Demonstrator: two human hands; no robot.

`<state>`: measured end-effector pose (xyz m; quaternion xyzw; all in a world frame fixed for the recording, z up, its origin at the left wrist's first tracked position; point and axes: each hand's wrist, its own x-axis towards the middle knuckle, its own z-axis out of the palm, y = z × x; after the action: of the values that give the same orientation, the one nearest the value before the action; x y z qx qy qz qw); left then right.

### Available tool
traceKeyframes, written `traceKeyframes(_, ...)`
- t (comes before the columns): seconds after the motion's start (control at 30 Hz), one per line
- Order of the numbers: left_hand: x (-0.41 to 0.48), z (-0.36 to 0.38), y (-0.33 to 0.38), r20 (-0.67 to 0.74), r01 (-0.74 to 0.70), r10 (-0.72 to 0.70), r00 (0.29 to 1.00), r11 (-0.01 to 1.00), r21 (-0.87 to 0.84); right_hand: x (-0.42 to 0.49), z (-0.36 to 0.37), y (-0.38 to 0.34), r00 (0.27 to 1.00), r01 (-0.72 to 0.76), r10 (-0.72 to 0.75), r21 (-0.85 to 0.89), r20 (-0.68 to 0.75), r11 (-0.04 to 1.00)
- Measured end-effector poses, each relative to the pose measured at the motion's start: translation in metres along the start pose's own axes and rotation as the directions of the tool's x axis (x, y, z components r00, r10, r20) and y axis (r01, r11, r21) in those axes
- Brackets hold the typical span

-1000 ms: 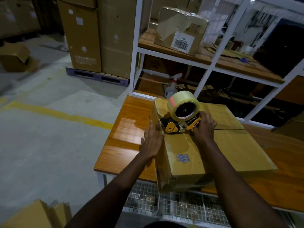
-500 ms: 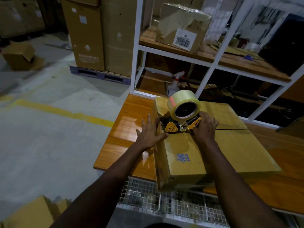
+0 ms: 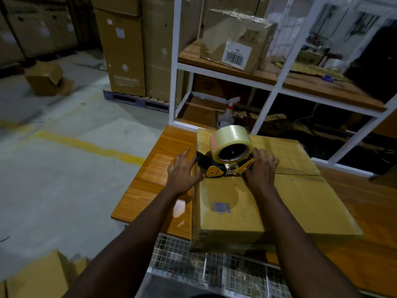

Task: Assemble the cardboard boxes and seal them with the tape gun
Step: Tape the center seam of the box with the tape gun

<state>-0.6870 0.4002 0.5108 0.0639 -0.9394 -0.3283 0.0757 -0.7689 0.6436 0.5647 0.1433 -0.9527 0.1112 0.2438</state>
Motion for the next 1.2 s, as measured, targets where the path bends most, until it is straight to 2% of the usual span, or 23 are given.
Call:
traceKeyframes(0.17, -0.004, -0.006, 0.006, -0.044, -0.003, 0.003, 0.999, 1.000, 0.012, 0.004, -0.005, 0.019, 1.000, -0.022, 0.023, -0.031, 0.018, 0.999)
traceKeyframes(0.3, -0.009, -0.006, 0.008, -0.060, 0.010, -0.010, 0.998, 1.000, 0.009, 0.006, -0.007, 0.069, 0.982, -0.166, 0.175, -0.121, 0.066, 0.979)
traceKeyframes(0.4, -0.007, -0.007, 0.011, -0.060, 0.004, -0.001, 0.998, 0.999, 0.037, 0.002, -0.014, 0.108, 0.972, -0.217, 0.227, -0.136, 0.059, 0.967)
traceKeyframes(0.53, -0.003, -0.014, 0.030, -0.033, -0.003, 0.007, 0.999, 0.992, 0.130, 0.003, -0.017, 0.113, 0.977, -0.203, 0.211, -0.146, 0.042, 0.968)
traceKeyframes(0.67, -0.001, -0.006, 0.077, 0.085, -0.061, 0.026, 0.996, 0.895, 0.442, 0.004, -0.016, 0.111, 0.977, -0.196, 0.206, -0.161, 0.048, 0.967)
traceKeyframes(0.77, 0.000, 0.023, 0.102, 0.176, -0.087, 0.004, 0.984, 0.877, 0.473, 0.005, -0.017, 0.113, 0.981, -0.176, 0.187, -0.158, 0.056, 0.972)
traceKeyframes(0.93, 0.002, 0.031, 0.098, 0.173, -0.057, -0.051, 0.984, 0.823, 0.565, 0.007, -0.020, 0.122, 0.984, -0.152, 0.163, -0.138, 0.070, 0.979)
traceKeyframes(1.2, 0.004, 0.029, 0.101, 0.176, -0.022, -0.108, 0.978, 0.793, 0.609, 0.010, -0.041, 0.210, 0.972, -0.219, 0.228, -0.129, 0.059, 0.967)
